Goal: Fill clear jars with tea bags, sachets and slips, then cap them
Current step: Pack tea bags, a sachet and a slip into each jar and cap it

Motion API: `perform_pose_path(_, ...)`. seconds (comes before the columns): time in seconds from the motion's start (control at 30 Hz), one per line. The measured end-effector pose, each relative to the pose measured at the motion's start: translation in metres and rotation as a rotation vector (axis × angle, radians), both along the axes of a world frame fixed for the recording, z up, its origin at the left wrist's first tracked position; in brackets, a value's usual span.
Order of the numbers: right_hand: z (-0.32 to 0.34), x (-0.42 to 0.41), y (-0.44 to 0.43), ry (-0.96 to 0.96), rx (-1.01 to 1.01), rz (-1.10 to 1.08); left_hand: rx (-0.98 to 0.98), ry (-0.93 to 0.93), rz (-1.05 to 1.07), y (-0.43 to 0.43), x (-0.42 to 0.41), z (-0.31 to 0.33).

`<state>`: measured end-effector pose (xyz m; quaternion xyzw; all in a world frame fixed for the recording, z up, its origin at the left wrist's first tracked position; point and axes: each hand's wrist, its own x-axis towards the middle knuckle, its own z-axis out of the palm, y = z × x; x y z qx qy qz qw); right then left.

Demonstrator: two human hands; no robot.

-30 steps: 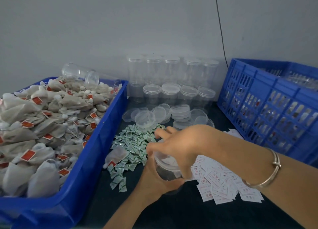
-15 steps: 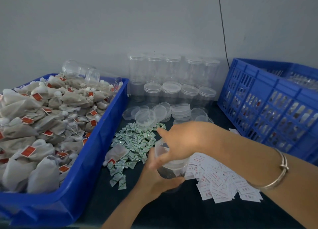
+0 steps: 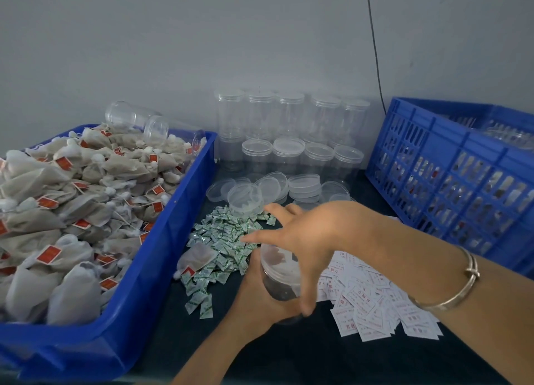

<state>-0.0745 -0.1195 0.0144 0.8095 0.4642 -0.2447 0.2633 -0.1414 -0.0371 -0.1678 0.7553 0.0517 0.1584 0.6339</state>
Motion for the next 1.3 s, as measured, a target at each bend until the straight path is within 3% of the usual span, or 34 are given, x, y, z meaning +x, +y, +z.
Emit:
perform_pose_path(0.1,-0.004,-0.002,0.003,-0.048,0.067,-0.082,0.05,-0.019,-0.029,0.001,0.0,0.001)
perform_pose_path(0.27,-0.007,-0.001,0.001,-0.074,0.049,0.056,0.009,-0.067,-0.013,-0.003,0.001,0.004)
perform_pose_path(0.43,-0.007,0.001,0.002,-0.052,0.093,0.044,-0.005,-0.042,-0.01,0.0,0.001,-0.002)
perform_pose_path(0.57,-0.001,0.009,-0.002,0.001,0.256,0.081,-0.016,-0.018,-0.003,-0.001,0.001,-0.002)
perform_pose_path(0.67,0.019,0.036,-0.015,0.19,0.675,-0.136,0.0,-0.001,0.002,0.0,-0.001,-0.003)
perform_pose_path(0.77,0.018,0.075,-0.033,0.16,0.993,-0.336,0.019,-0.005,0.002,0.0,-0.001,-0.005)
perform_pose_path(1.03,-0.068,0.144,-0.071,-0.058,1.173,-0.874,0.034,-0.022,0.011,0.002,0.004,-0.006)
perform_pose_path(1.2,-0.099,0.158,-0.075,-0.045,1.31,-0.968,0.076,-0.074,0.077,-0.002,0.01,-0.012)
perform_pose_path(1.3,-0.102,0.163,-0.062,-0.033,1.341,-0.915,0.097,-0.11,0.121,-0.001,0.013,-0.016)
